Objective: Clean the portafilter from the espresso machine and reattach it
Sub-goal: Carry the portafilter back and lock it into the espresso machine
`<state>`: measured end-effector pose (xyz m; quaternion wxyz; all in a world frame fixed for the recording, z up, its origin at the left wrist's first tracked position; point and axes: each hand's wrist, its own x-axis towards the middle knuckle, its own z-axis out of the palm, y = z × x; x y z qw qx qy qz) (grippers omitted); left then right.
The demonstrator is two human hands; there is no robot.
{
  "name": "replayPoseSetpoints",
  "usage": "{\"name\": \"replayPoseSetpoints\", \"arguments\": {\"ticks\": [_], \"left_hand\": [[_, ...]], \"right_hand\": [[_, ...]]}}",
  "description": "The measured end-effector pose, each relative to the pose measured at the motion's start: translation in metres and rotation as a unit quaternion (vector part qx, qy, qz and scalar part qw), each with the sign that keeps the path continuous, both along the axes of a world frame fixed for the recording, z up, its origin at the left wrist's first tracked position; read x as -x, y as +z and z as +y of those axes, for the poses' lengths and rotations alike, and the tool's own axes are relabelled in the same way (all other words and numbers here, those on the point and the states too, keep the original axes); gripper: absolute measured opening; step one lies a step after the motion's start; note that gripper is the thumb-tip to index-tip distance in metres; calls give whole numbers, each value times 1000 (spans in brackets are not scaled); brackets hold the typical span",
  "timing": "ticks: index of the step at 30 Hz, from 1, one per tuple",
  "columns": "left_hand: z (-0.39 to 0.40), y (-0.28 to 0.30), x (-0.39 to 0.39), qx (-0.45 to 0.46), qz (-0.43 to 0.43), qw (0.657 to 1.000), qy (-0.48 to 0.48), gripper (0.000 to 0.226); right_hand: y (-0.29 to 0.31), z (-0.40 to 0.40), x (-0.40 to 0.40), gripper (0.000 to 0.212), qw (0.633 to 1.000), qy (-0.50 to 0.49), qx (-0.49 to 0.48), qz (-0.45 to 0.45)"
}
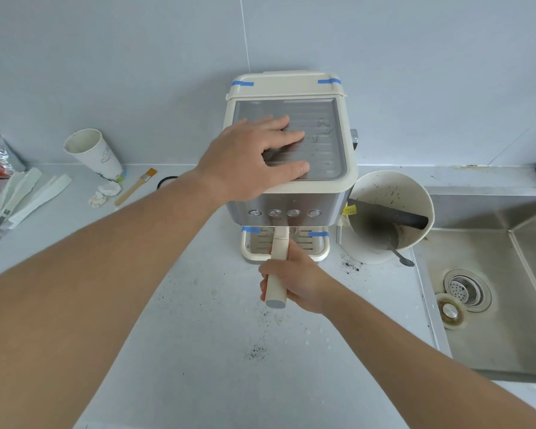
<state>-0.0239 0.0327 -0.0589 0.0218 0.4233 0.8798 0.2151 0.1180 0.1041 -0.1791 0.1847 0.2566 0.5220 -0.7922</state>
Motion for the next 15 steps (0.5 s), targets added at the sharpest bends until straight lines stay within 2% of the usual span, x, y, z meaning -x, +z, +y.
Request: {"name": "replayPoseSetpoints", "arguments": {"ticks": [5, 15], "left_hand": [[-2, 2, -1, -10, 3, 1000, 7, 55], [1, 4, -3, 21, 25, 999, 1, 49]], "right_hand": [[7, 6, -7, 29, 999, -4, 30, -8], [20, 12, -30, 25, 998, -59, -20, -13]]}}
